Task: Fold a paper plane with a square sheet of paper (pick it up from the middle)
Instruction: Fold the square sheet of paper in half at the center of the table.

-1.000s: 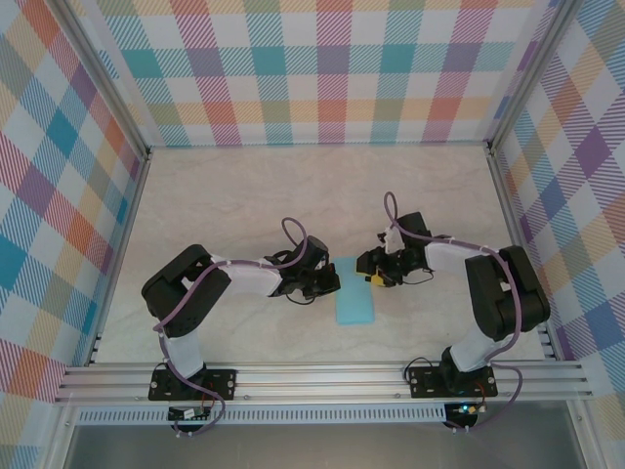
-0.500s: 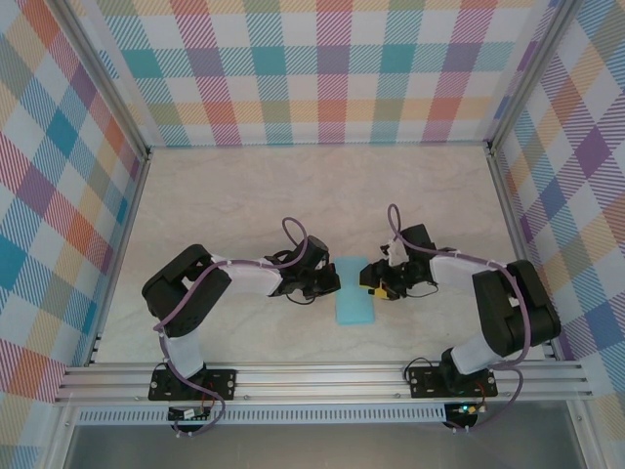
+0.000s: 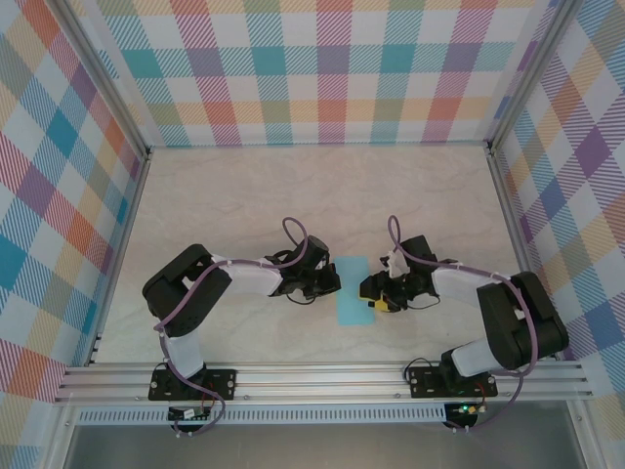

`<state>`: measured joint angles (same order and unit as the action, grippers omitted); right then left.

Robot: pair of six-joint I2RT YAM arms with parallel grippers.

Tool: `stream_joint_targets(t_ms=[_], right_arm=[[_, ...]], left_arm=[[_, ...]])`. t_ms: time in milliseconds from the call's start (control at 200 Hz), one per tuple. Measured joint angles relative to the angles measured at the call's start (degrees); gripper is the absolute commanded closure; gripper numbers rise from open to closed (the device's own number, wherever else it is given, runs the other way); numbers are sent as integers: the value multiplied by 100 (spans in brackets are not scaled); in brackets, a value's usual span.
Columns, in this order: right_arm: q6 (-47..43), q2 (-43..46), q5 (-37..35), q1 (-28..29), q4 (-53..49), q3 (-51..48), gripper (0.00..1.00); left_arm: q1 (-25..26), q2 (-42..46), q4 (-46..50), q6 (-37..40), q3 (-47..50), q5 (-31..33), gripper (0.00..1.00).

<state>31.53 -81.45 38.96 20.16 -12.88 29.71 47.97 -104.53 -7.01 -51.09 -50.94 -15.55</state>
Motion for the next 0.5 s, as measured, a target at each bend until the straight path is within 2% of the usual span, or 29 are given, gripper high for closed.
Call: stream_joint_targets(t_ms=[170,500], right_arm=[[107,527,15,96,-157,-184,45],[216,474,-31,133,-179,-444,45]], left_arm=[[0,0,0,7,0,-4,100],[0,-2,0,50,0,-9,100]])
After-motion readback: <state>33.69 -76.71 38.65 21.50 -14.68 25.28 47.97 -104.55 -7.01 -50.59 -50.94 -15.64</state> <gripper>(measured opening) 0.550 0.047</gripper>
